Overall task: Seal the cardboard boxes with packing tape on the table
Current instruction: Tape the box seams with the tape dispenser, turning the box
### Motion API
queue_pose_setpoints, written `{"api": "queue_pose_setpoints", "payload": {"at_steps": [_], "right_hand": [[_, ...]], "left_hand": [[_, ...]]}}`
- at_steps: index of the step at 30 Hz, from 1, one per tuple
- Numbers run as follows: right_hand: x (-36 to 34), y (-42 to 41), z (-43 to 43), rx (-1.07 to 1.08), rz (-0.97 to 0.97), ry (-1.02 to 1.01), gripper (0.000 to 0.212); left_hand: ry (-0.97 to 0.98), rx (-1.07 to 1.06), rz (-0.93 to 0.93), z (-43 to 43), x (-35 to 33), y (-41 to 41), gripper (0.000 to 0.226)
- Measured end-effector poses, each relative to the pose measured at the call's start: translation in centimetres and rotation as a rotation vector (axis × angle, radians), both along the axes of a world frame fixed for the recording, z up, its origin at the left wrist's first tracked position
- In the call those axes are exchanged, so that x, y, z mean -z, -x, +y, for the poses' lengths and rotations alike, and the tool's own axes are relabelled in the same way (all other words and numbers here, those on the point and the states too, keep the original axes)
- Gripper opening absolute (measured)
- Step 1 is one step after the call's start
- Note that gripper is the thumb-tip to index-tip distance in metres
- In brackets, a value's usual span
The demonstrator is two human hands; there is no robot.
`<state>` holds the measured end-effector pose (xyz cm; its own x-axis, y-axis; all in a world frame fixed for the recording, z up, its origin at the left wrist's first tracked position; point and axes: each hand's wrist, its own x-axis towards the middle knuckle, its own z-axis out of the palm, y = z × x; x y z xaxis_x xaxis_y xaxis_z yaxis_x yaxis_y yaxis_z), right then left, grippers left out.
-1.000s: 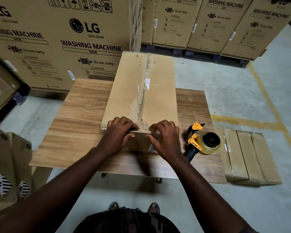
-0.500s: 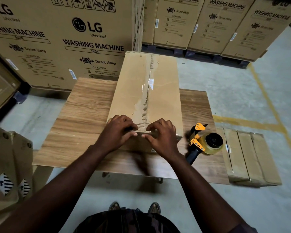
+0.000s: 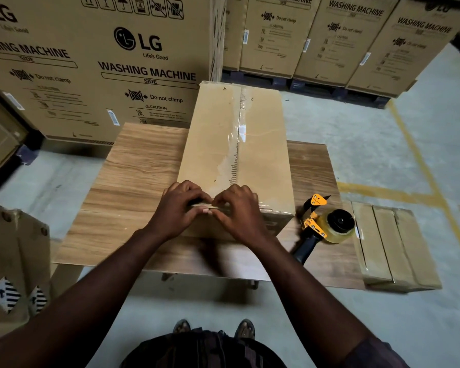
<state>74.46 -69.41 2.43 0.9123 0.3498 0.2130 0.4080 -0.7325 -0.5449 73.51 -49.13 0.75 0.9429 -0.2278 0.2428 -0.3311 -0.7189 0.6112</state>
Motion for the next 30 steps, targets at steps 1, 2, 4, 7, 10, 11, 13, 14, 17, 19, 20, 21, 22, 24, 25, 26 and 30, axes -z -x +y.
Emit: {"api": "queue_pose_setpoints", "payload": {"at_steps": [1,2,4,7,10,11,13,14,17,19,20,21,22,24,25,26,30], "right_hand": [[0.2,0.0,0.2,0.001,-0.005,0.002,0.020],[0.5,0.0,0.1,0.006,-0.013,0.008,0.017],[1.0,0.2,-0.4,0.010,-0.022,0.033,0.024],[1.0,0.3,-0.3,0.039,-0.004,0.033,0.031],[0.0,-0.2,1.2,0.039,0.026,-0.005,0.018],[-0.2,-0.3,1.8,0.019,0.031,-0.017,0.017],[-0.2,-0.3,2.6,-0.003,0.023,-0.009,0.016],[0.0,-0.2,2.9,0.004,0.017,-0.010,0.014],[0.7,0.0,2.8,0.046,0.013,-0.045,0.014],[0.6,0.0,2.9,0.070,0.018,-0.048,0.015],[0.4,0.0,3.1,0.076,0.030,-0.044,0.015],[0.2,-0.2,3.4,0.071,0.042,-0.032,0.016],[-0.1,-0.4,3.7,0.058,0.053,-0.019,0.017],[-0.6,-0.7,4.6,0.032,0.074,-0.006,0.021],[-0.7,-0.9,5.0,0.028,0.075,-0.006,0.023],[-0.7,-1.1,5.5,0.027,0.068,-0.006,0.023],[-0.6,-0.9,7.7,0.016,0.035,0.007,0.025]], "left_hand": [[-0.010,0.023,0.008,0.3,0.0,0.0,0.025],[-0.013,0.055,0.022,0.7,-0.2,-0.1,0.030],[0.001,0.121,0.048,1.4,-0.6,-0.1,0.040],[0.004,0.142,0.039,2.0,-0.8,0.0,0.042],[0.012,0.033,-0.022,2.6,-0.5,0.1,0.034],[0.026,-0.009,-0.040,2.9,-0.5,0.1,0.031],[0.084,-0.058,-0.039,3.6,-0.4,0.4,0.028],[0.125,-0.069,-0.021,4.0,-0.2,0.7,0.027],[0.261,-0.130,0.050,4.3,0.1,1.7,0.030],[0.323,-0.201,0.071,4.0,0.1,2.0,0.032],[0.354,-0.249,0.080,3.9,0.4,2.1,0.035],[0.402,-0.307,0.104,3.7,0.7,2.1,0.038],[0.465,-0.368,0.155,3.5,1.0,2.3,0.040],[0.619,-0.454,0.281,3.0,1.7,2.7,0.037],[0.678,-0.479,0.321,2.6,2.1,2.9,0.033],[0.708,-0.504,0.336,2.1,2.4,3.2,0.028],[0.686,-0.595,0.299,1.0,3.0,3.9,0.019]]}}
